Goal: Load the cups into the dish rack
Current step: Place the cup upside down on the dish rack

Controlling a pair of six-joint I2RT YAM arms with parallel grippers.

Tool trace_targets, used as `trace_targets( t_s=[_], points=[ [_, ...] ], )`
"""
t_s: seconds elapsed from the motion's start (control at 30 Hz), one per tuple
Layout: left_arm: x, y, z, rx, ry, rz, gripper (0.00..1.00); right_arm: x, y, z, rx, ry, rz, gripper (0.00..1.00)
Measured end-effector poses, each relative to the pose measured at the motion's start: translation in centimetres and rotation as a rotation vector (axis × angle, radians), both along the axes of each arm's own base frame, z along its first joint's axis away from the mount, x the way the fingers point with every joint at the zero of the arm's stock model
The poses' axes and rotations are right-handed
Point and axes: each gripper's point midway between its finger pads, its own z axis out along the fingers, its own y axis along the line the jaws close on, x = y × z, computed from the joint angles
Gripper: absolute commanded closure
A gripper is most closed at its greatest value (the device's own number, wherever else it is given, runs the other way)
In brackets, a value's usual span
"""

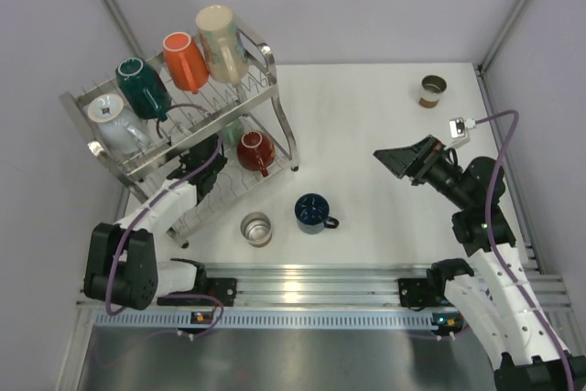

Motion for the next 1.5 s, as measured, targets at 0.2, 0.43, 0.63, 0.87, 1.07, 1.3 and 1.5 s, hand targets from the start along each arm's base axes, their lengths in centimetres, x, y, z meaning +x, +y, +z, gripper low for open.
trace_targets(
  t_s=[0.2, 0.43, 0.63, 0.87, 1.07, 1.3, 1.5],
  points=[
    [-1.0, -0.5, 0.0, -0.03, -0.019, -0.033, 0.65, -0.3, -0.1, 0.1, 0.001, -0.006, 0.0, 0.01],
    [-1.1, -0.8, -0.2, -0.039, -0.009, -0.045, 0.63, -0.5, -0.2, -0.1, -0.002, 0.009, -0.007, 0.01],
    [-1.2, -0.7, -0.3, -0.037, -0.005, -0.044, 0.62, -0.5, -0.2, 0.2, -0.002, 0.007, -0.008, 0.0],
    [-1.3, -0.4, -1.6, 0.017, 0.047, -0.07, 0.62, -0.6, -0.3, 0.4, -0.006, 0.004, -0.012, 0.0],
    [-0.7, -0.2, -1.8, 0.07, 0.076, -0.092, 0.6, -0.6, -0.4, 0.9, -0.013, -0.012, -0.019, 0.01],
    [0.1, -0.2, -1.7, 0.094, 0.084, -0.108, 0.59, -0.5, -0.6, 1.1, -0.028, -0.024, -0.03, 0.01],
    [0.4, -0.2, -1.8, 0.106, 0.093, -0.117, 0.59, -0.4, -0.7, 0.8, -0.041, -0.022, -0.038, 0.0]
  ],
)
